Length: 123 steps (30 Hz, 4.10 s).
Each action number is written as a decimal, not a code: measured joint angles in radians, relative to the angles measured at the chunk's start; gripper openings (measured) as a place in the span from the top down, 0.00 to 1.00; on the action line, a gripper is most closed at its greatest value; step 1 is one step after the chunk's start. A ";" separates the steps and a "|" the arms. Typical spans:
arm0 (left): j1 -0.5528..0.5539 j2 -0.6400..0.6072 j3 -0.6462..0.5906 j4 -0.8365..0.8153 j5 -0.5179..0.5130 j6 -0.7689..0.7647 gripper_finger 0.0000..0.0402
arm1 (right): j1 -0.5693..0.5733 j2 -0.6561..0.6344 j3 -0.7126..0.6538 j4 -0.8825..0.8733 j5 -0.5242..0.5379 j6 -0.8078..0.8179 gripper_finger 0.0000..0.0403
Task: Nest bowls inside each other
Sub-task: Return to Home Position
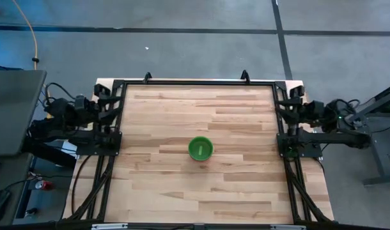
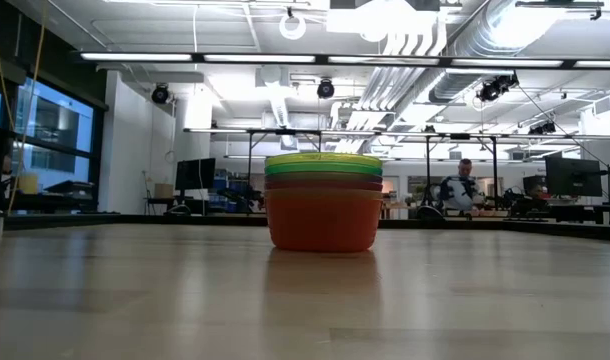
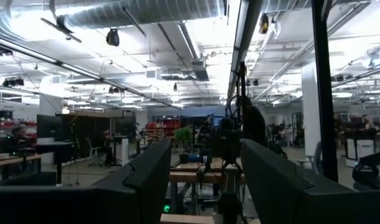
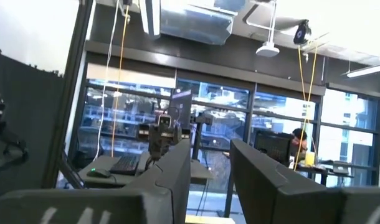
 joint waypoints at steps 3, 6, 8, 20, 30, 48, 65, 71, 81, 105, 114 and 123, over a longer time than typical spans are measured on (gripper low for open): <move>0.000 -0.056 0.000 -0.059 0.000 0.018 0.54 | 0.000 -0.037 0.000 -0.036 0.000 -0.008 0.75; 0.000 -0.111 0.000 -0.126 -0.001 0.023 0.54 | 0.000 -0.069 0.000 -0.077 0.003 -0.020 0.75; 0.000 -0.144 0.000 -0.168 -0.012 0.018 0.54 | 0.000 -0.094 0.000 -0.102 0.009 -0.023 0.75; 0.000 -0.148 0.000 -0.263 0.018 -0.032 0.54 | 0.000 -0.194 0.012 -0.260 0.000 0.044 0.75; 0.000 -0.148 -0.010 -0.284 0.129 -0.104 0.54 | 0.001 -0.202 0.002 -0.371 -0.117 0.078 0.75; 0.000 -0.147 -0.239 -0.103 0.164 -0.102 0.54 | 0.000 -0.202 -0.334 0.069 -0.123 0.061 0.75; 0.000 -0.147 -0.493 0.331 0.155 -0.108 0.54 | 0.000 -0.202 -0.531 0.384 -0.081 0.101 0.75; 0.000 -0.147 -0.517 0.375 0.154 -0.108 0.54 | 0.000 -0.202 -0.531 0.384 -0.071 0.102 0.75; 0.000 -0.147 -0.515 0.316 0.022 -0.108 0.54 | 0.000 -0.202 -0.531 0.258 0.062 0.187 0.75; 0.000 -0.146 -0.515 -0.015 0.283 -0.090 0.54 | 0.001 -0.201 -0.531 -0.076 -0.075 0.309 0.75; 0.000 -0.146 -0.515 -0.015 0.280 -0.142 0.54 | 0.001 -0.200 -0.531 -0.077 -0.076 0.368 0.75; 0.000 -0.146 -0.515 -0.015 0.279 -0.143 0.54 | 0.001 -0.200 -0.530 -0.076 -0.101 0.404 0.75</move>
